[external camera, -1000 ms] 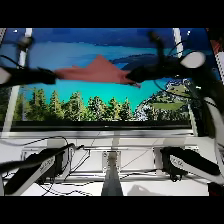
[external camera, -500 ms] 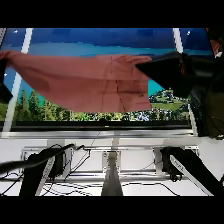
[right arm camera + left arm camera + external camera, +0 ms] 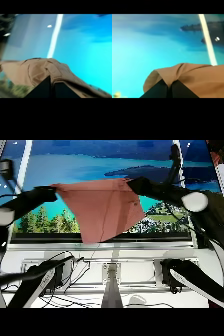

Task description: Fold the clothes and pants, and hang the long-sleeved shirts on hangers.

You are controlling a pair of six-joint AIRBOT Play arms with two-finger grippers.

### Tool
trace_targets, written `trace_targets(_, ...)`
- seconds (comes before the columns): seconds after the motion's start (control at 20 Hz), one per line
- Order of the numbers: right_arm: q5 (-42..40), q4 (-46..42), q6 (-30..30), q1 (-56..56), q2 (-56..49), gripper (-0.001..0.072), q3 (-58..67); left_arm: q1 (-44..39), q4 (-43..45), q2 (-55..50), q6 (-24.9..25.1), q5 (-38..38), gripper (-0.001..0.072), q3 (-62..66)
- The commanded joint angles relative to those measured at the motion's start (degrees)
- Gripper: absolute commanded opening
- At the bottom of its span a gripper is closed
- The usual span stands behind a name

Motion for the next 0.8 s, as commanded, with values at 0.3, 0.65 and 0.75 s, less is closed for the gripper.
trace_targets(0.3, 25.16, -10.12, -9.99, -19.52, -10.8, 0.002, -1.92, -8.85, -1.92, -16.28, -0.09, -22.49, 0.0022, 1.57)
trace_targets(0.65, 25.7, -20.63, -11.72, -21.22, -10.82, 0.0635, -1.92, -19.52, -10.62, -24.06, -0.04, -16.94, 0.0695, 0.0)
trace_targets(0.75, 21.99, -19.89, -10.19, -21.22, -10.86, 0.0633, -1.92, -19.69, -10.64, -25.03, -0.07, -16.92, 0.0696, 0.02)
